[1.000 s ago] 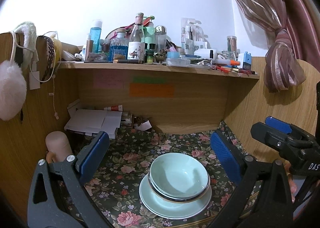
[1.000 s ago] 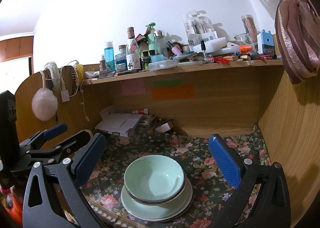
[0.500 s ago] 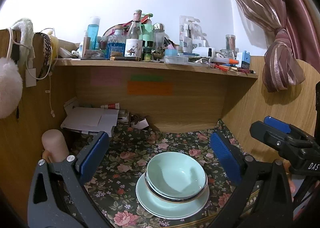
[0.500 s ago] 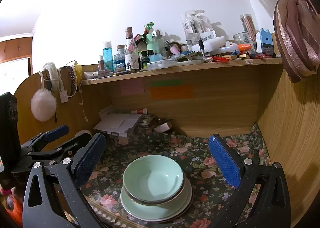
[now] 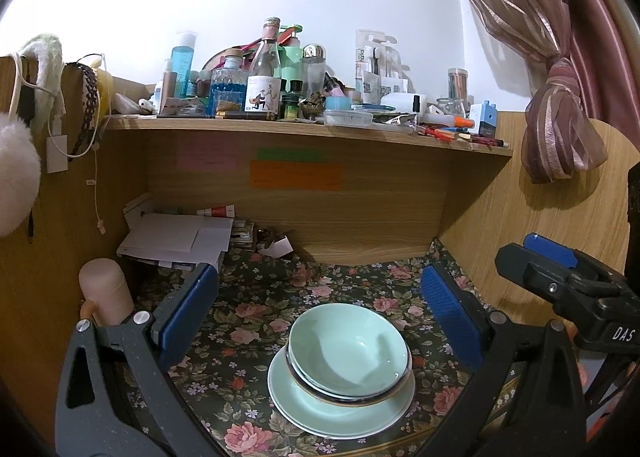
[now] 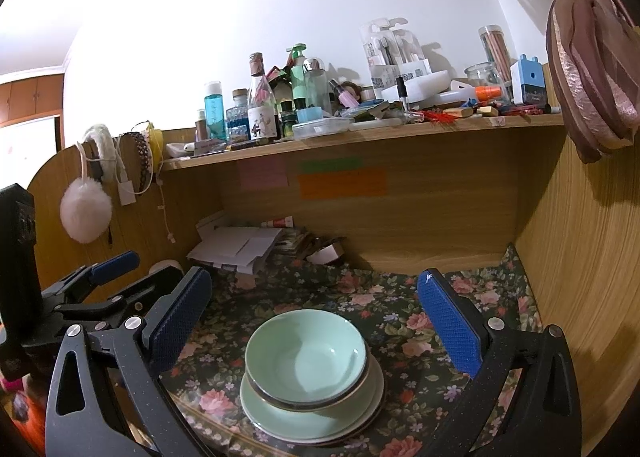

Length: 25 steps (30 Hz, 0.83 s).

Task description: Organize plates and bowls

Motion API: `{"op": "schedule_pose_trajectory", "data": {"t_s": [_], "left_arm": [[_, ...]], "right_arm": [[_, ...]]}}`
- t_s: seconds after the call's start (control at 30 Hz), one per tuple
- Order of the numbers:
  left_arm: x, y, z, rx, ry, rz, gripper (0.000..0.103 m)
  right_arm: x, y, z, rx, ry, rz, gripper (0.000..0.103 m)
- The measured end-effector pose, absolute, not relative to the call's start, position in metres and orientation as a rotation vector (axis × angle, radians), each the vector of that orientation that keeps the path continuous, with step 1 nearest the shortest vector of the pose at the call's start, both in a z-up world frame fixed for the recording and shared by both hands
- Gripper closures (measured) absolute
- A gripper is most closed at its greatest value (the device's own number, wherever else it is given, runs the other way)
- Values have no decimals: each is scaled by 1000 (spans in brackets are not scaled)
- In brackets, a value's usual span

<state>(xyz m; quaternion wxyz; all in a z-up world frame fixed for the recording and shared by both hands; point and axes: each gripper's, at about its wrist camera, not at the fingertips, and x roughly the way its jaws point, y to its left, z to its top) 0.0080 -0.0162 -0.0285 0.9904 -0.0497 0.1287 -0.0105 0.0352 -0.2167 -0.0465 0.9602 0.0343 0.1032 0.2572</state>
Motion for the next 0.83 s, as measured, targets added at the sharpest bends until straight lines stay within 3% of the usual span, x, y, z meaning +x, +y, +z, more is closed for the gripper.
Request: {"op": "schedule_pose_trajectory", "data": {"t_s": [0.83], "left_arm": [[19,-11,-33,-117,307,-57,0]], "right_arm": [[44,-220,-51,92,237,513,0]]}}
